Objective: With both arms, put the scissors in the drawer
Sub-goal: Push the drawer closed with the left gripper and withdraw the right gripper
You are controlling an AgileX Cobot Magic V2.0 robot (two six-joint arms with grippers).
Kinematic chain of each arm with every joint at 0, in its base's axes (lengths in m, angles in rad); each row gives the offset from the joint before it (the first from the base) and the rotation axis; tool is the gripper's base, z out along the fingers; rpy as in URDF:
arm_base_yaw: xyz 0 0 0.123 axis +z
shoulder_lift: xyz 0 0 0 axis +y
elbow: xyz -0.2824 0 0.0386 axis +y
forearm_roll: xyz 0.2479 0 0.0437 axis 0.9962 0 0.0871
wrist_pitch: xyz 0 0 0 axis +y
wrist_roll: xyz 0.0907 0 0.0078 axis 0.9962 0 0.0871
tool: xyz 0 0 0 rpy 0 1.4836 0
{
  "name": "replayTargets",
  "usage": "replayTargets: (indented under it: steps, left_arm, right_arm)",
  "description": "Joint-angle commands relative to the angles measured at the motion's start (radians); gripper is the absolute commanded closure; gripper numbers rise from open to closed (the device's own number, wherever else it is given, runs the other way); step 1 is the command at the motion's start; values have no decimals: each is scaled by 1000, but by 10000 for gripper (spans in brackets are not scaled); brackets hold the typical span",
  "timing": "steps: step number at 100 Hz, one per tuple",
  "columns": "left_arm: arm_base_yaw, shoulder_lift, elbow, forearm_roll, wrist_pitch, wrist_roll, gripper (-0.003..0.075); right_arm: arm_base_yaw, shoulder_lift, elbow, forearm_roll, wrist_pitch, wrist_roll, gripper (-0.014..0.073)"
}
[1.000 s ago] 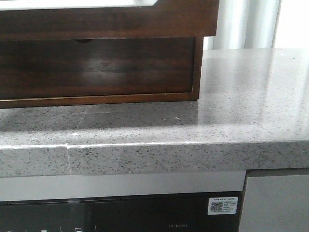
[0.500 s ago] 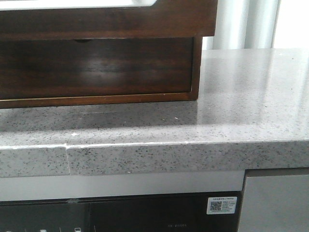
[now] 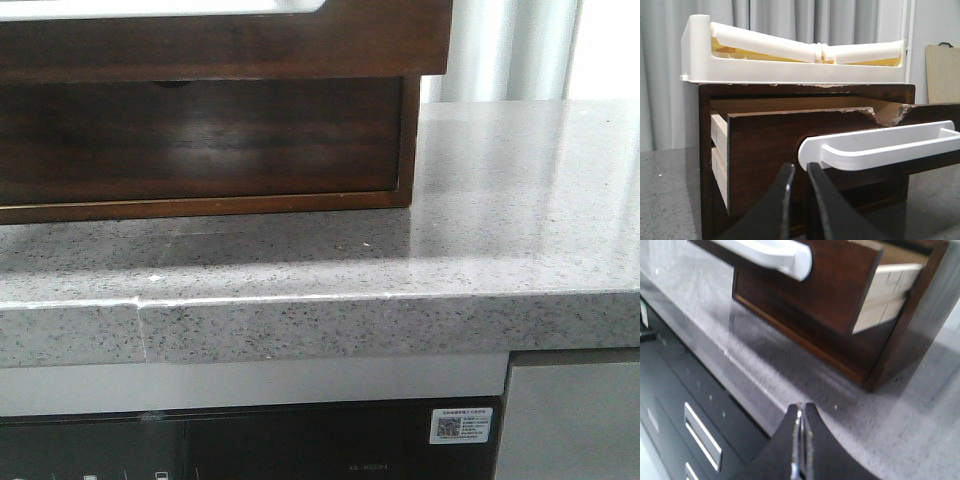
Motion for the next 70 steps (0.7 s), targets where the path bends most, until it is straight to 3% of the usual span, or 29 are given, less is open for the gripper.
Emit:
replayTargets:
  steps: [1,50,70]
  left_arm:
    - [-6,12,-29,-9,-66,-9,716]
    - [-6,12,-27,-9,-66,-9,717]
    - [35,12,55,-8,-82,-9,717]
  right_arm:
    - [-7,3,-11,8,-76,2,699]
    - [-7,3,6,8,-74,2,699]
    - [-7,3,6,8,-74,2,699]
